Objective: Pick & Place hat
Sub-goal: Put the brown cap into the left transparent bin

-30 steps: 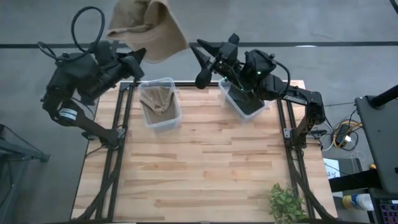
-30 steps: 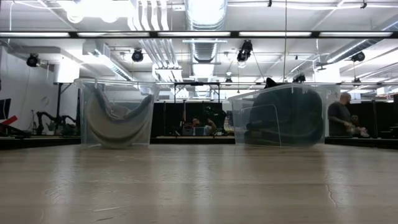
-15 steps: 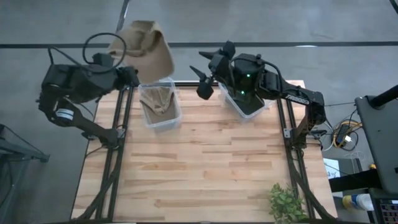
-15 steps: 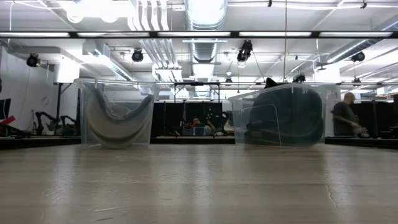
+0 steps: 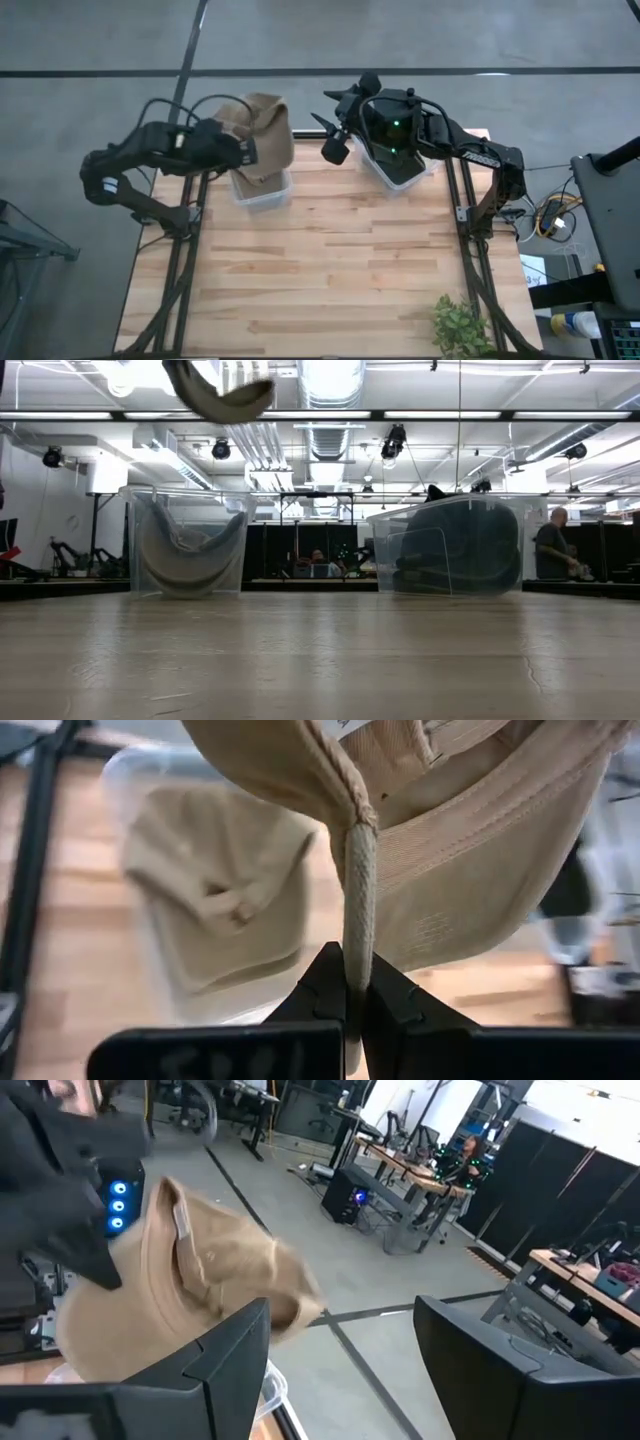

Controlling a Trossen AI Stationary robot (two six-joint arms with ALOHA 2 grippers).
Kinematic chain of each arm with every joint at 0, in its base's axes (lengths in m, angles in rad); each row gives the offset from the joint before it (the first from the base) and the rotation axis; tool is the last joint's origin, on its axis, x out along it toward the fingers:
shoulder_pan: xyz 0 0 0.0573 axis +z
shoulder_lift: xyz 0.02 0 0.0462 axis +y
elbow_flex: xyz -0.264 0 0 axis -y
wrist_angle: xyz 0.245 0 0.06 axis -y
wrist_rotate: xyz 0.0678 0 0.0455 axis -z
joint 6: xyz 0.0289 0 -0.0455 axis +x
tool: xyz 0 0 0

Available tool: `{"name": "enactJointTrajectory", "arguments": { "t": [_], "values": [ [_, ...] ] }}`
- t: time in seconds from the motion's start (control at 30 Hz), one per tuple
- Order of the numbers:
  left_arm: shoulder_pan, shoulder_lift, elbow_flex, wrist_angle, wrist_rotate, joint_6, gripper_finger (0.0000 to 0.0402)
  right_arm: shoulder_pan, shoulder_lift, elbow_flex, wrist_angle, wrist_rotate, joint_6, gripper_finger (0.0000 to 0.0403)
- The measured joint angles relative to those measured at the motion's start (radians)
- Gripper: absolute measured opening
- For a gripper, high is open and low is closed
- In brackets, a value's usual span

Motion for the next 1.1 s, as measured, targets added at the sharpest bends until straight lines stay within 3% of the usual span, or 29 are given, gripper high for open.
{"name": "enactJointTrajectory", "arguments": {
  "t": [0.33,0.67,0.9,1.1],
  "values": [
    [0.128,-0.051,-0.28,0.014,0.078,-0.087,0.0006,0.001,0.0,0.0,-0.002,-0.011,-0.045,0.0244],
    [0.251,-0.081,-0.548,0.254,0.21,-0.003,0.0011,0.001,0.0,0.0,-0.028,-0.011,-0.053,0.0247],
    [0.266,-0.082,-0.647,0.284,0.266,0.01,0.0012,0.0,0.0,0.0,-0.028,-0.011,-0.067,0.0241],
    [0.266,-0.08,-0.667,0.288,0.299,0.086,0.0042,0.0,0.0,-0.006,-0.028,-0.011,-0.067,0.0242]
  ]
}}
